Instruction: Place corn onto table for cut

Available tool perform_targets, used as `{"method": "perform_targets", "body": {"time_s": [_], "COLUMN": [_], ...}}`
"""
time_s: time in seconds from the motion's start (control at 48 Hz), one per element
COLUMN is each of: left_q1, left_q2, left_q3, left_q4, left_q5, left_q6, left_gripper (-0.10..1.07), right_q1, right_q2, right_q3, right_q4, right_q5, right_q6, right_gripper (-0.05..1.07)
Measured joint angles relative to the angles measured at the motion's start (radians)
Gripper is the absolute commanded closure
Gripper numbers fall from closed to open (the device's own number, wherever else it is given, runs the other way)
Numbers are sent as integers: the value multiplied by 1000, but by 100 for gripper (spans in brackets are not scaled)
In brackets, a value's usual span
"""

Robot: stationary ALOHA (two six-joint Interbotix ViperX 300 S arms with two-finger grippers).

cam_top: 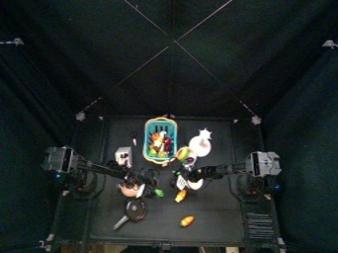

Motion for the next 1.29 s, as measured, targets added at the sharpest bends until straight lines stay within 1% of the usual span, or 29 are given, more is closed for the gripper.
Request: {"method": "perform_targets", "body": {"time_s": [0.104, 0.188, 0.271, 0.292, 0.312, 0.417, 0.479, 0.521, 0.646, 0.792, 0.854, 0.979, 1.292], "left_q1": [0, -2, 0, 0, 0, 0, 0, 0, 0, 0, 0, 2, 3], "left_q2": [0, 0, 0, 0, 0, 0, 2, 0, 0, 0, 0, 0, 2], "left_q3": [5, 11, 12, 12, 12, 12, 12, 12, 12, 12, 12, 12, 17], "left_q4": [0, -2, -3, -3, -3, -5, -3, -5, -5, -5, -5, -3, -9], "left_q5": [0, 0, -2, 0, 0, 0, 2, 0, 2, 2, 3, 6, 26], "left_q6": [-2, -2, 0, -2, -2, -2, -2, -2, -2, -2, -2, 0, -2], "left_gripper": [11, 11, 11, 11, 11, 11, 11, 11, 11, 11, 11, 11, 11], "right_q1": [31, 78, 147, 147, 181, 250, 296, 318, 383, 449, 460, 463, 462], "right_q2": [-44, -84, -127, -127, -144, -176, -192, -202, -241, -247, -245, -232, -216], "right_q3": [21, 52, 97, 97, 115, 150, 167, 176, 215, 261, 275, 284, 278], "right_q4": [32, 78, 141, 141, 173, 238, 276, 296, 368, 482, 518, 560, 566], "right_q5": [25, 26, 32, 32, 37, 58, 83, 97, 127, 137, 141, 173, 290], "right_q6": [2, 2, 2, 2, 2, 2, 0, 0, 2, 0, 0, 0, 0], "right_gripper": [7, 9, 12, 13, 14, 22, 28, 31, 45, 56, 60, 64, 64]}}
